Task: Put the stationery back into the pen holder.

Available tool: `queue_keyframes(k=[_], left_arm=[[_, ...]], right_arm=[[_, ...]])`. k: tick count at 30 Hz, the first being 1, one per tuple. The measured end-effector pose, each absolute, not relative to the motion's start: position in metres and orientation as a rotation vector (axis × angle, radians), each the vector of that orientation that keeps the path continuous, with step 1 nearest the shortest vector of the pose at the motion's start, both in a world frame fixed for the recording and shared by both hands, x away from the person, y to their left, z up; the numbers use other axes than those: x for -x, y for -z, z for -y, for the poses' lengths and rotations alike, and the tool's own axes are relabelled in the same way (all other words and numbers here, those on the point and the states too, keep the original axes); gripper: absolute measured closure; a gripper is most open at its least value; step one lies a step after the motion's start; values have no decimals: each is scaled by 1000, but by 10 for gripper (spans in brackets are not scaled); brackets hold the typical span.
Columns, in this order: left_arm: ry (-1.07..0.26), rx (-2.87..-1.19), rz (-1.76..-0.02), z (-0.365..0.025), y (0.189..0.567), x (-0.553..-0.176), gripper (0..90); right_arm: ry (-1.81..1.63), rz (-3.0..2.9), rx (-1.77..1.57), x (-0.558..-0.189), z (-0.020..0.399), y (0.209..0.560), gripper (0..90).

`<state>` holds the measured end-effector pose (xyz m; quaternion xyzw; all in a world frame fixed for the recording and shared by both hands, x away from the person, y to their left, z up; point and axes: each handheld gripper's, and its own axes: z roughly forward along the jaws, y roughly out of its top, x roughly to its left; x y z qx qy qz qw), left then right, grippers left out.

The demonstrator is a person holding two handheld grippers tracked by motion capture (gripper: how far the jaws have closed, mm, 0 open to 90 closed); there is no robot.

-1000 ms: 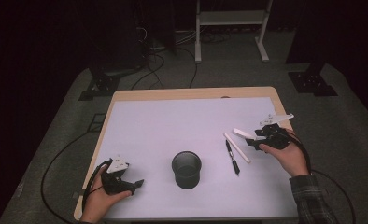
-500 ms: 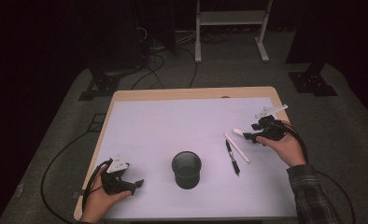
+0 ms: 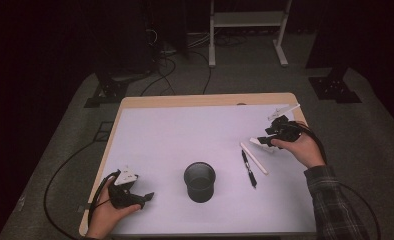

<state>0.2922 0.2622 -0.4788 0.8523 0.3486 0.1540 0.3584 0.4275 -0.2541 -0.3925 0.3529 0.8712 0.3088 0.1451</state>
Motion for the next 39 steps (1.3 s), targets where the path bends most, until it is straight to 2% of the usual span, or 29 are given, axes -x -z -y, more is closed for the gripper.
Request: queue_keyframes(k=[11, 29, 39], left_arm=[[-398, -2199, -899, -262, 479, -292, 76], [-397, -2198, -900, -262, 479, -292, 76], [-397, -2198, -900, -262, 479, -292, 76]], right_arm=[[-787, -2599, -972, -447, 243, 397, 543], [-671, -2680, -950, -469, 232, 419, 590], [-650, -2715, -961, -476, 228, 432, 586]])
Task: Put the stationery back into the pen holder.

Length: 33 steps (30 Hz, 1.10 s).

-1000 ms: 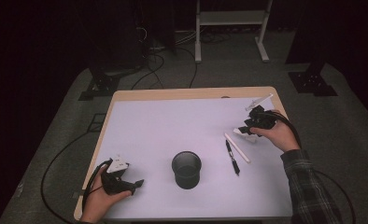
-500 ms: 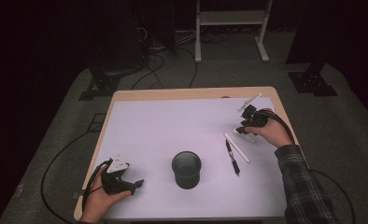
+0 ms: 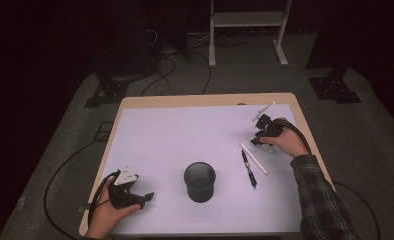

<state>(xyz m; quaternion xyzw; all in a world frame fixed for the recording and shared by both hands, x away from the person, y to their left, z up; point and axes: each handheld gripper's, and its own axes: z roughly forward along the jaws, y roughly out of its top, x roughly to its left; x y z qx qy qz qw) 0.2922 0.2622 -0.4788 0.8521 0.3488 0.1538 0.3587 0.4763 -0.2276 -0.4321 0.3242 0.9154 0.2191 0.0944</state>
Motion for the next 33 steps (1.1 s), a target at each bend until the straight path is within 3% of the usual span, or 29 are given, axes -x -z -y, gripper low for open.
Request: queue_keyframes(k=[15, 33], left_arm=[[-396, -2198, -901, -262, 479, -292, 76], [-397, -2198, -900, -262, 479, -292, 76]], right_arm=[[-585, -2763, -966, -483, 222, 446, 591], [-504, -2815, -984, -488, 213, 442, 701]])
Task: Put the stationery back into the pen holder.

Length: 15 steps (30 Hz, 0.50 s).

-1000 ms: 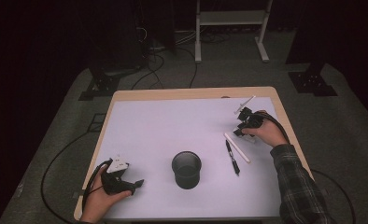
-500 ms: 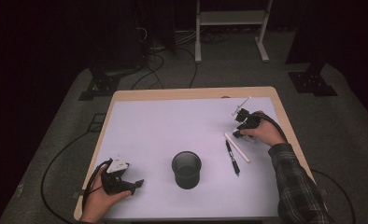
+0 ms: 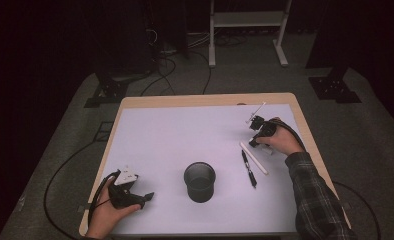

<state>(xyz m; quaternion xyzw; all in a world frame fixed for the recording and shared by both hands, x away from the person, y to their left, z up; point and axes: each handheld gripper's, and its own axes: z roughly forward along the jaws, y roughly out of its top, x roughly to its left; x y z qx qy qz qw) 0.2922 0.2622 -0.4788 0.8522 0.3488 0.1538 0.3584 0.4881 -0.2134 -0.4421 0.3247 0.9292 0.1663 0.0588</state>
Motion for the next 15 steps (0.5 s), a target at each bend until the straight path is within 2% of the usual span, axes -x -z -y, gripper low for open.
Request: queue_keyframes(k=[15], left_arm=[[-396, -2198, -901, -262, 479, -292, 76]], right_arm=[[-554, -2769, -1070, -487, 222, 436, 704]])
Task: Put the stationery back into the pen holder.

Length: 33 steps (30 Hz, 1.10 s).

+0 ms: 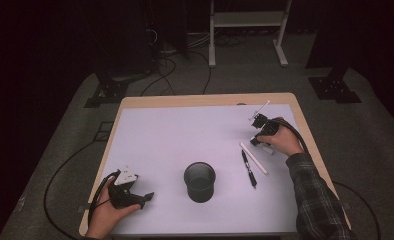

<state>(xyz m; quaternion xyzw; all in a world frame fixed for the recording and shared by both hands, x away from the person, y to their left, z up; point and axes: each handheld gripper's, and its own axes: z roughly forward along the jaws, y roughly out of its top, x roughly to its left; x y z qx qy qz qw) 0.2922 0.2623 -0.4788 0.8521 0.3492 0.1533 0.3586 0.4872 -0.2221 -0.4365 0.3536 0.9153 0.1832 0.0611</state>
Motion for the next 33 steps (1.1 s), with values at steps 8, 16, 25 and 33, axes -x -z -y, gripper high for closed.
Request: queue_keyframes(k=[8, 16, 25, 33], left_arm=[[-396, -2198, -900, -262, 479, -292, 76], [-396, -2197, -901, -262, 479, -292, 76], [-395, -2197, -901, -262, 479, -292, 76], [-396, -2194, -901, -262, 479, -292, 76]], right_arm=[[-647, -2732, -1075, -480, 228, 424, 704], [-763, -2674, -1081, -469, 234, 413, 704], [-859, -2610, -1085, -454, 239, 404, 704], [-951, -2563, -1092, -441, 245, 398, 704]])
